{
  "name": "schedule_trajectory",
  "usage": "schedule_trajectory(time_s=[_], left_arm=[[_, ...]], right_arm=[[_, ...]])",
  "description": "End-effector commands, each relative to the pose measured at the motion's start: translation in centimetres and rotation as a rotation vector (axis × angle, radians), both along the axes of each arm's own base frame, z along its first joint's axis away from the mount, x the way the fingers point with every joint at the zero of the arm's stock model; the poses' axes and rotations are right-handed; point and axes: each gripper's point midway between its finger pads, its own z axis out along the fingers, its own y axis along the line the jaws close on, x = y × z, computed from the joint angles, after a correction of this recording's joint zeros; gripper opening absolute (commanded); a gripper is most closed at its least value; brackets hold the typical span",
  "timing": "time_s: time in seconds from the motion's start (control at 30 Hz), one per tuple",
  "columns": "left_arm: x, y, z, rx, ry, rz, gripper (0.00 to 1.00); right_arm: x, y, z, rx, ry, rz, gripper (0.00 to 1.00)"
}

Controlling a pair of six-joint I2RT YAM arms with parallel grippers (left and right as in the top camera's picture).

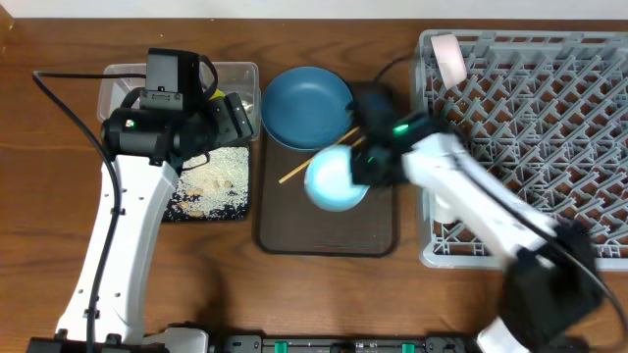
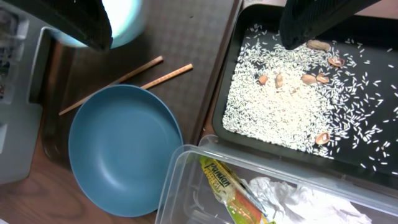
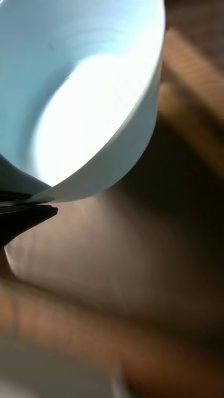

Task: Sort waste into correct bins and load items into the dishwasher rack
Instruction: 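Carry the light-blue bowl with the right gripper into the rack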

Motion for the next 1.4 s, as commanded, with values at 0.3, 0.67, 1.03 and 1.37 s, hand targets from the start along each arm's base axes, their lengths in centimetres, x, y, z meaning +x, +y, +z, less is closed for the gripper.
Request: schedule_trajectory(time_s=[0.3,0.67,1.03,1.37], left_arm=[[0.0,0.3,-0.3,0.011,0.008,0.003,0.88],[0.0,0.3,-0.3,0.011,0.008,0.003,0.88],[0.0,0.3,-0.3,0.011,0.008,0.003,0.89],[0.0,0.3,-0.3,0.011,0.007,0.004,0.89]], right_arm=[[4.9,-23.5,19.2,-0.871,-0.641,-0.497,0.01],[9.1,-23.2,13.9,-1.308,-0.397,-0.137,0.01],[11.9,-20.4,10.5,-1.465,-0.359,-0.021,0.01],[12.2,-18.7,8.5,-1.462,-0.326,0.089,0.01]])
